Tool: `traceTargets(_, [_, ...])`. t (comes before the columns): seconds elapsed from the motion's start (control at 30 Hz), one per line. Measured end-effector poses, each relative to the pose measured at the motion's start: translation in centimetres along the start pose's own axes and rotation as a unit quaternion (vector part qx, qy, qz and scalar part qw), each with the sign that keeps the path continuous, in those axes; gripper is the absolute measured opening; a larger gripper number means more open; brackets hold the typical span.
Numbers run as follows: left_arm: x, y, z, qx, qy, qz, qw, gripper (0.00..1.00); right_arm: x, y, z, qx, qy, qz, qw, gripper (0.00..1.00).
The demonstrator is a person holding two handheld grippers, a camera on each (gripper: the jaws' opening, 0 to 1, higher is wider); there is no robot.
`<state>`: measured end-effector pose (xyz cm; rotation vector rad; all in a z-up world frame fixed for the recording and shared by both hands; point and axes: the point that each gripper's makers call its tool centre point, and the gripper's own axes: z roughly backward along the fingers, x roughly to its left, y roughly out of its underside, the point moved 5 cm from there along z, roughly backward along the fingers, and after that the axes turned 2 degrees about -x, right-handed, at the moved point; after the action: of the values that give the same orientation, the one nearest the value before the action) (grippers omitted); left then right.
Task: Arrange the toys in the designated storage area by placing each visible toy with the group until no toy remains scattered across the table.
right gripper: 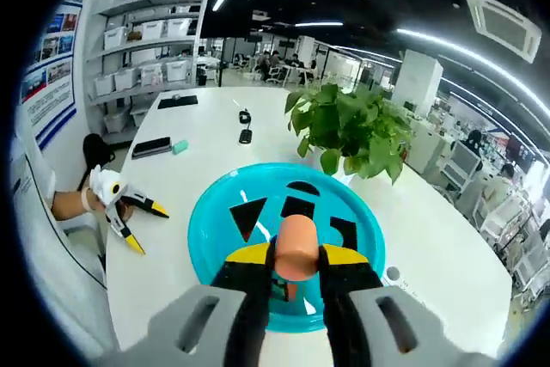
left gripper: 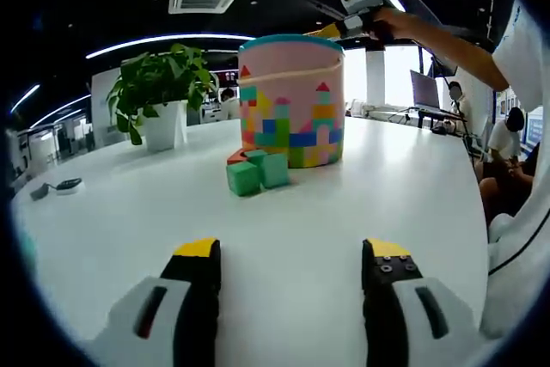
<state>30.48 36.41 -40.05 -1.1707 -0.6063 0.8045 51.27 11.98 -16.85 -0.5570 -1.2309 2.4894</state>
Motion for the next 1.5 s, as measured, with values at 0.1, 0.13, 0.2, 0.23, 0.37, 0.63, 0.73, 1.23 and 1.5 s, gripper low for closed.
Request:
traceTargets(0.1, [0.0,0.0,0.0,0.000,0.001,-0.001,1.0000,0.68,0.0,0.1,-0.2,0.027,-0.013,0.001,0.9995,0.20])
traceTargets(0.13, [0.0,0.0,0.0,0.000,0.000,-0.001,1.0000,0.68,0.0,0.1,-0.3,0.034,-0.015,0.001,0.9993,0.20])
traceTargets(0.2, [0.0,0.0,0.0,-0.001,0.000,-0.002,1.0000,0.68,0.1,0.0,-0.5,0.052,-0.020,0.000,0.9985,0.20])
traceTargets(0.23, [0.0,0.0,0.0,0.000,0.000,-0.001,1.0000,0.68,0.0,-0.1,-0.6,0.059,-0.022,0.001,0.9980,0.20])
traceTargets(0.37, [0.1,0.0,0.0,-0.001,0.000,-0.001,1.0000,0.68,-0.2,-0.4,-1.0,0.092,-0.033,0.015,0.9951,0.20])
traceTargets(0.63, [0.1,0.1,0.1,-0.002,-0.001,-0.004,1.0000,0.68,-0.3,-0.9,-1.1,0.139,-0.059,0.013,0.9884,0.20])
traceTargets(0.73, [0.1,0.1,0.1,-0.001,0.000,-0.004,1.0000,0.68,-0.1,-0.6,-1.2,0.174,-0.073,0.019,0.9819,0.20])
traceTargets(1.23, [0.1,0.0,0.1,-0.003,0.001,-0.009,1.0000,0.68,0.4,-0.5,-2.4,0.236,-0.094,0.032,0.9665,0.20])
traceTargets(1.5, [0.0,0.0,0.2,-0.003,0.004,-0.008,1.0000,0.68,0.7,-0.5,-2.7,0.262,-0.102,0.032,0.9593,0.21])
